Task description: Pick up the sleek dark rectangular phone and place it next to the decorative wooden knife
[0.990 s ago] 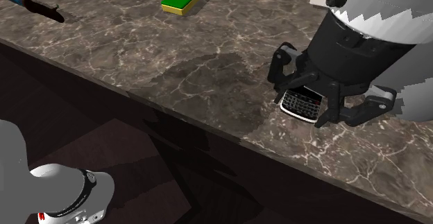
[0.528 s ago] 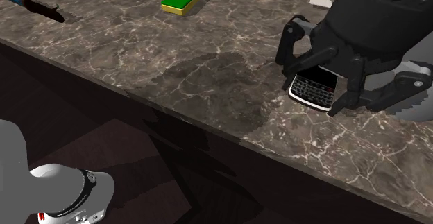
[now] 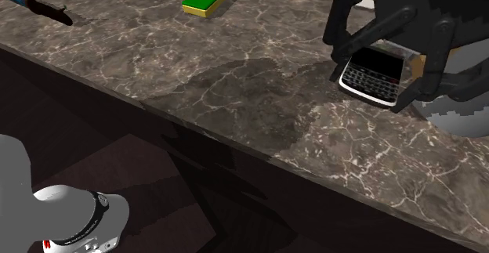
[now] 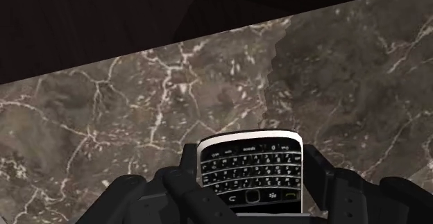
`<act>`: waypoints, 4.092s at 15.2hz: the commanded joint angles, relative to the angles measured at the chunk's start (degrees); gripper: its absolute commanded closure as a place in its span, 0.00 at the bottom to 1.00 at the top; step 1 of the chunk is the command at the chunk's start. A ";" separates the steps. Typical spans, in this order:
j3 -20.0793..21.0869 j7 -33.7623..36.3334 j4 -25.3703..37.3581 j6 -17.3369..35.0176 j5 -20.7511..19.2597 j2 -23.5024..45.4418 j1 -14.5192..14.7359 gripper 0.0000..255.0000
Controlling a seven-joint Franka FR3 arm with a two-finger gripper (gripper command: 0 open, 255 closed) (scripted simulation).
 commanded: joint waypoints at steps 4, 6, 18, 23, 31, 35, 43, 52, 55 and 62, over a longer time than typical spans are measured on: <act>-0.33 -0.56 7.85 -5.32 1.57 2.87 -1.37 1.00; 0.16 0.94 4.99 -4.55 0.29 0.46 0.25 1.00; 10.49 20.50 -19.27 0.25 -8.24 -21.01 11.42 1.00; 15.59 28.19 -24.72 0.50 -8.46 -26.19 13.86 1.00; 23.76 40.01 -29.66 0.50 -6.63 -30.96 17.41 1.00; 27.84 45.83 -30.53 0.51 -5.22 -31.82 19.18 1.00; 36.04 57.48 -29.20 0.75 -2.43 -30.55 22.70 1.00; 45.43 71.04 -22.57 1.04 -1.15 -24.19 26.68 1.00; 48.66 75.77 -19.02 0.96 -1.62 -20.80 28.09 1.00; 56.03 87.51 -7.30 -0.40 -5.67 -9.78 32.79 1.00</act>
